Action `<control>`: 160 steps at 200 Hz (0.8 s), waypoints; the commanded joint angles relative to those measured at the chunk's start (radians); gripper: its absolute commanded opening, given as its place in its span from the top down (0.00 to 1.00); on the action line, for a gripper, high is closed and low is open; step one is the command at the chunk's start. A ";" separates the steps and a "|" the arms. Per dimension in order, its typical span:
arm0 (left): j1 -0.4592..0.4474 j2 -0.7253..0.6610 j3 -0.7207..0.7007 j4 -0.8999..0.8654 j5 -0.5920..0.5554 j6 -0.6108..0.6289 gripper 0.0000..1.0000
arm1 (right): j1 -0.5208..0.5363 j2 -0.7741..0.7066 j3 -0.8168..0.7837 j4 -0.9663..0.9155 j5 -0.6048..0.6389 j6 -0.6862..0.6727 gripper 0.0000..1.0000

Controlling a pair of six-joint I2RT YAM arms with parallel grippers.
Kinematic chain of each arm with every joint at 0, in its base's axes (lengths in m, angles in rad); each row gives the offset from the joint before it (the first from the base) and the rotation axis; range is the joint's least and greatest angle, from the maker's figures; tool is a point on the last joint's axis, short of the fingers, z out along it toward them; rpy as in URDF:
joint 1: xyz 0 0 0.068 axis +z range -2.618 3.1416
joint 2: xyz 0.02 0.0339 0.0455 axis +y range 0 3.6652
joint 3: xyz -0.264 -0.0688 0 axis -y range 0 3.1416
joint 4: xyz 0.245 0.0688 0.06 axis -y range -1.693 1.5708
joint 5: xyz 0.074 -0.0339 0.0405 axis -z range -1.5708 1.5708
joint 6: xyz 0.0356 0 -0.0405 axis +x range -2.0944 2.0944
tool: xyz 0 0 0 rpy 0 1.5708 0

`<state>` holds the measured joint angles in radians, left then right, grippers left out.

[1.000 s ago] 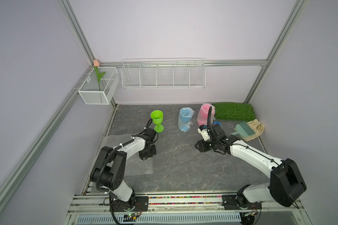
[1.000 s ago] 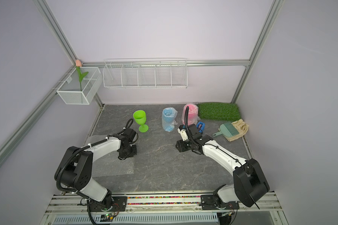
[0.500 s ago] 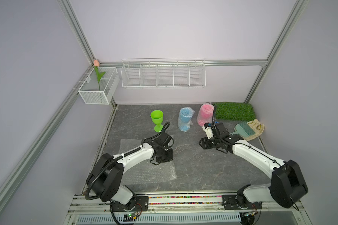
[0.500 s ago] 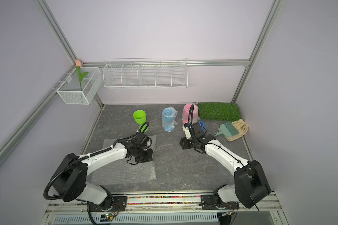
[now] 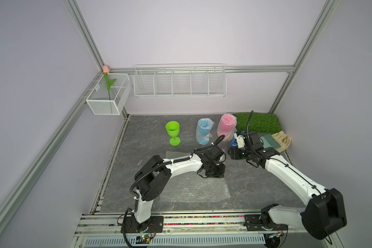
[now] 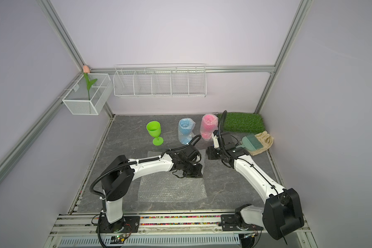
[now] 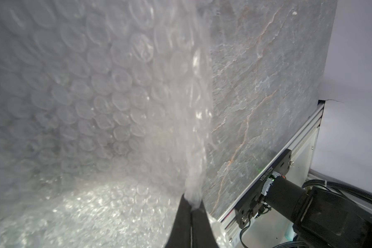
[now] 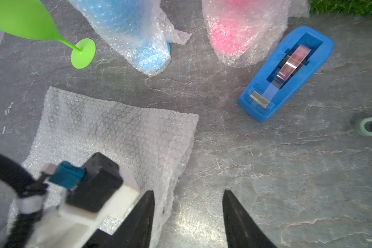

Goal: Wrap wine glasses in bubble wrap
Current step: Move the bubble wrap to the center of the board.

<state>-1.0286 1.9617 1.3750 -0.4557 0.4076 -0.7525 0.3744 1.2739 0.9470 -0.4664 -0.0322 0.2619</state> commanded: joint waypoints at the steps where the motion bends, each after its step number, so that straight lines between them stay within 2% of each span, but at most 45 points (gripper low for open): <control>1: -0.008 0.052 0.075 0.047 0.056 -0.031 0.98 | -0.003 -0.030 0.033 -0.052 0.048 -0.031 0.39; 27: -0.018 0.105 0.135 0.073 0.084 -0.044 0.96 | -0.006 -0.037 0.052 -0.085 0.062 -0.021 0.27; 42: -0.022 0.123 0.158 0.077 0.090 -0.042 0.92 | -0.009 -0.070 0.033 -0.072 0.067 -0.010 0.13; 63: -0.022 0.112 0.166 0.081 0.074 -0.034 0.74 | -0.013 -0.123 0.009 -0.046 0.073 -0.007 0.01; 76: -0.020 0.087 0.173 0.065 0.046 -0.013 0.62 | -0.014 -0.145 0.009 -0.046 0.073 -0.003 0.11; 91: -0.014 0.053 0.188 0.025 0.013 0.027 0.56 | -0.016 -0.156 0.014 -0.046 0.052 -0.006 0.11; 131: 0.037 -0.072 0.172 -0.108 -0.143 0.148 0.51 | -0.014 -0.148 0.001 0.009 -0.087 -0.003 0.11; 160: 0.110 -0.164 0.130 -0.170 -0.215 0.213 0.49 | -0.008 -0.119 0.001 0.020 -0.125 0.030 0.08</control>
<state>-0.9764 1.8790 1.5192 -0.5400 0.3073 -0.6247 0.3618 1.1355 0.9680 -0.4812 -0.0849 0.2634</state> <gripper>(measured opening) 0.501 0.907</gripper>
